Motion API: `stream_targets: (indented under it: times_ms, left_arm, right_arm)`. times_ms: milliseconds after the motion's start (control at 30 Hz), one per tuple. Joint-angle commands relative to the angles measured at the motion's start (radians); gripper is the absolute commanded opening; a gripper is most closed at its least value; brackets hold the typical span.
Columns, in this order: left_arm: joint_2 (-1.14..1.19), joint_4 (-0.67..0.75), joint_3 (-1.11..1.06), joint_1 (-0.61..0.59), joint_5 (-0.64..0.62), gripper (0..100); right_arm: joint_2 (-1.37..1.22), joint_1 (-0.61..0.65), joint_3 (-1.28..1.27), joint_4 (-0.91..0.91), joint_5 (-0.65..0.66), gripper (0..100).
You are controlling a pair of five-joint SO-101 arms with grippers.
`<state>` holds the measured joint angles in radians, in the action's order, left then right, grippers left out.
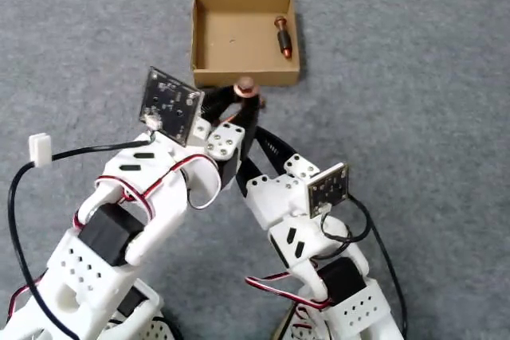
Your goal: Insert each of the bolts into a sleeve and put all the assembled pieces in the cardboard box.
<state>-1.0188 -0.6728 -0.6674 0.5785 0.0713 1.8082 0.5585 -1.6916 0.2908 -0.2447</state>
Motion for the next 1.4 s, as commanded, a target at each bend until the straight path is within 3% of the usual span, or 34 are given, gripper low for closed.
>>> stream_targets:
  times_ms: [0,333,533,733,1133,1300,1367]
  left_arm:
    - [-0.016,0.000,0.008,0.032,-0.003,2]
    - [-0.018,-0.040,-0.034,0.018,0.048,2]
    - [-0.019,-0.051,-0.060,-0.080,0.052,2]
    - [-0.016,-0.135,-0.049,-0.084,0.052,14]
    - [-0.016,-0.219,-0.011,-0.089,0.048,19]
    - [-0.019,-0.226,0.097,-0.215,0.046,17]
    - [-0.019,-0.235,0.137,-0.281,0.046,12]
  right_arm:
    - [0.042,-0.016,0.001,-0.003,0.009,0.2]
    - [0.042,-0.016,0.001,0.000,0.009,0.2]
    - [0.050,-0.016,0.001,0.021,0.009,0.2]
    - [0.047,-0.012,0.001,0.037,0.040,0.2]
    - [0.048,-0.013,0.001,0.044,0.052,0.2]
    - [0.042,-0.058,0.001,0.046,0.051,0.2]
    - [0.041,-0.113,0.001,0.057,0.046,0.2]
